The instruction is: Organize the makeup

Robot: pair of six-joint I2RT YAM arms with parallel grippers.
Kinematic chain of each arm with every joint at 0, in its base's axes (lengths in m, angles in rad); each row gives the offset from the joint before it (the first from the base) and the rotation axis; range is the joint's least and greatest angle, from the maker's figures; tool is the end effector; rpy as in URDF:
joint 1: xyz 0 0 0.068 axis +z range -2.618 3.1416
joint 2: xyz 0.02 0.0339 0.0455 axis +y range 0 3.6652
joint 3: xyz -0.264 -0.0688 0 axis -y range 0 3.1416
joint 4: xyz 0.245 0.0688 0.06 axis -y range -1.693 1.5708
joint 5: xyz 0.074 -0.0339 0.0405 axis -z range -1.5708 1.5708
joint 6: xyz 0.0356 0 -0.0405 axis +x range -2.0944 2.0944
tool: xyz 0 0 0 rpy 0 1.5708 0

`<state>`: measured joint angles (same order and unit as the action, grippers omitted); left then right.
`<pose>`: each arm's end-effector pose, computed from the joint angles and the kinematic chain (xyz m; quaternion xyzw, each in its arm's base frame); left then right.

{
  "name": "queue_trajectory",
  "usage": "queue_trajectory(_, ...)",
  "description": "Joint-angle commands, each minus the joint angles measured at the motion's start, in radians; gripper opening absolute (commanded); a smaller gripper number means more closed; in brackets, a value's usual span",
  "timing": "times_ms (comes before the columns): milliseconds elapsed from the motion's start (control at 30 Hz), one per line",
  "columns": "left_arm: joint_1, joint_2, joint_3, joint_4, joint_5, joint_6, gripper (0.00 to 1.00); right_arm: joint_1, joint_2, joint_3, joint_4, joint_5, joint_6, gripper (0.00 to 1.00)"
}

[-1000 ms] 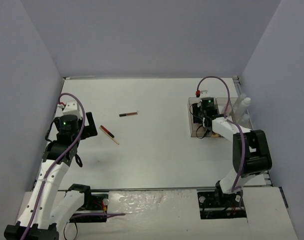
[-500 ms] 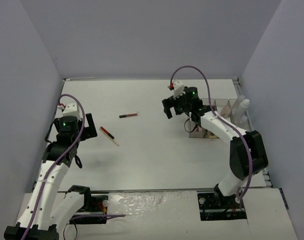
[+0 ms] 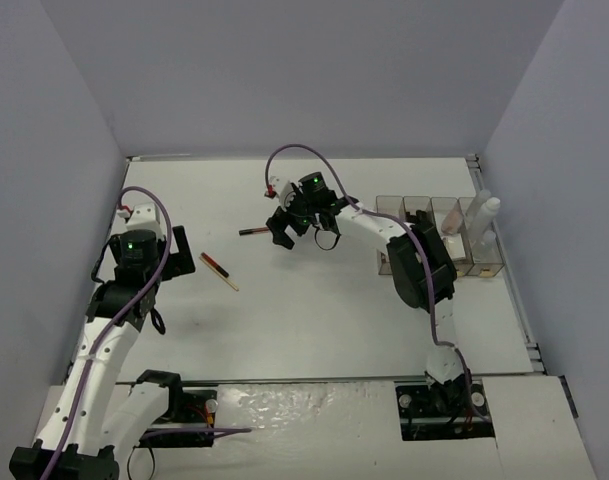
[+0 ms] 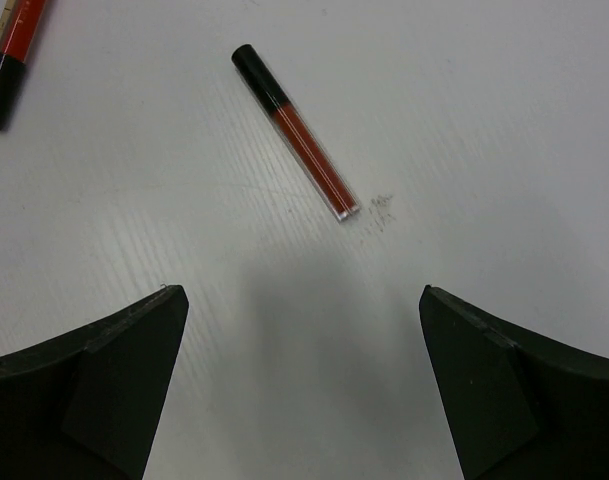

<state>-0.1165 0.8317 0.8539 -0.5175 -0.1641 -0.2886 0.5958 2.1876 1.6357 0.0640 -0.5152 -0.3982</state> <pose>0.1812 -0.0154 0.3222 -0.1154 0.8492 -0.0337 0.5142 0.4086 0.2982 0.2023 -0.5105 0.6658 0.2664 0.4744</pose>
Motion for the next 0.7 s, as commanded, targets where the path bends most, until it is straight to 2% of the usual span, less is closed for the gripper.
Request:
queue_trajectory(0,0.007,0.009,0.024,0.056,0.005,0.010,0.97,0.027,0.060,0.150,0.009,-0.036,-0.053,0.98)
queue_trajectory(267,0.008,0.014,0.027,0.059,0.020,0.007,0.97,0.046,0.211,0.292,-0.008,-0.031,-0.058,0.95)
queue_trajectory(433,0.009,0.017,0.028,0.057,0.029,0.006,0.97,0.060,0.250,0.327,-0.029,-0.009,-0.054,0.90)
queue_trajectory(500,0.011,0.017,0.030,0.059,0.031,0.006,0.97,0.068,0.250,0.312,-0.034,0.011,-0.062,0.85)
queue_trajectory(600,0.011,0.018,0.030,0.059,0.035,0.004,0.97,0.084,0.229,0.252,-0.038,0.032,-0.062,0.67)
queue_trajectory(633,0.011,0.016,0.030,0.059,0.035,0.003,0.97,0.085,0.219,0.242,-0.038,0.031,-0.060,0.66)
queue_trajectory(667,0.011,0.014,0.030,0.060,0.037,0.003,0.97,0.091,0.200,0.211,-0.037,0.033,-0.057,0.59)
